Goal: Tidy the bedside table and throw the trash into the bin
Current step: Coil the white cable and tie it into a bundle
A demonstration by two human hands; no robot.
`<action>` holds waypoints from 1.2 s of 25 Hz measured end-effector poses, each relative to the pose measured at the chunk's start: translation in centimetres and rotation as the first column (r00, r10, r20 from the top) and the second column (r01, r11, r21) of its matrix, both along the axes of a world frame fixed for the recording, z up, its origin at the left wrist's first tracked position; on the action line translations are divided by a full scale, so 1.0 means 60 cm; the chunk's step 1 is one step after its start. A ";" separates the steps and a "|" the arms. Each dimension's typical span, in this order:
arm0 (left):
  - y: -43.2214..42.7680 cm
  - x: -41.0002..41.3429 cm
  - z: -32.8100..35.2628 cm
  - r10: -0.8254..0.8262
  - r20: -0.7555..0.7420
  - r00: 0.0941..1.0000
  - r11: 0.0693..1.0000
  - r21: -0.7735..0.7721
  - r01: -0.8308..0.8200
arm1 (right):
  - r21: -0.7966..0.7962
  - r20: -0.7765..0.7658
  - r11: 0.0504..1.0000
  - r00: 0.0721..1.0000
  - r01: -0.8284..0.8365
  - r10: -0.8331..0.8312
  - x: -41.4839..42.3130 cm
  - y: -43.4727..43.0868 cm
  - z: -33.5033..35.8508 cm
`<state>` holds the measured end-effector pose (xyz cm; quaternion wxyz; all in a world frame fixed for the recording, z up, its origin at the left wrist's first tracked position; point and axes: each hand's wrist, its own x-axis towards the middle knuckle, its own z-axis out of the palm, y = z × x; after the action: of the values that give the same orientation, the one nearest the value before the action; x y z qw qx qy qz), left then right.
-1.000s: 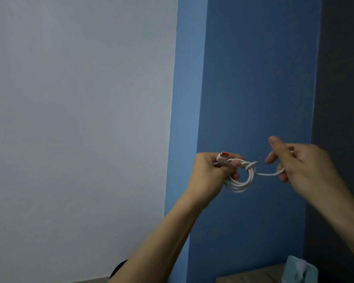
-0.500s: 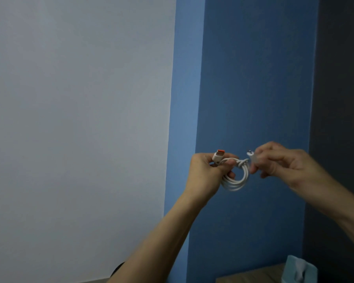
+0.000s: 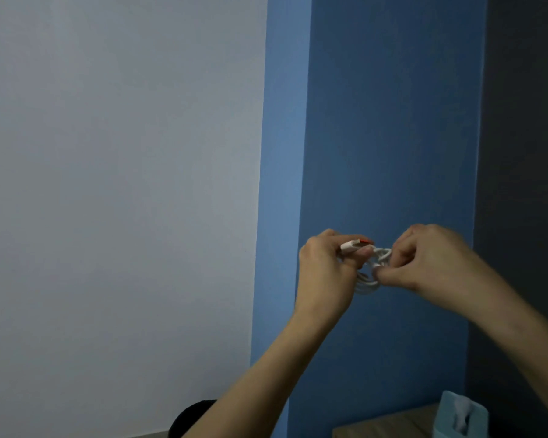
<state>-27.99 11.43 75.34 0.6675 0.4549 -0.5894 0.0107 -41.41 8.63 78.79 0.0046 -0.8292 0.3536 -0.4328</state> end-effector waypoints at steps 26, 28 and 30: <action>-0.002 0.011 0.009 -0.190 -0.177 0.966 0.981 -0.079 0.179 | 0.264 0.907 0.103 0.283 -0.959 0.310 0.022 -0.061 -0.051; -0.003 0.014 0.010 -0.220 -0.180 0.959 0.975 -0.069 0.211 | 0.304 0.874 0.166 0.344 -0.938 0.343 0.021 -0.068 -0.048; -0.001 0.016 0.009 -0.248 -0.180 0.952 0.969 -0.054 0.242 | 0.345 0.852 0.193 0.393 -0.919 0.347 0.017 -0.074 -0.044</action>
<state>-27.06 11.36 75.89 0.7226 0.3666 -0.5765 -0.1053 -40.37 4.18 76.15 0.6825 -0.6026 0.0685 -0.4079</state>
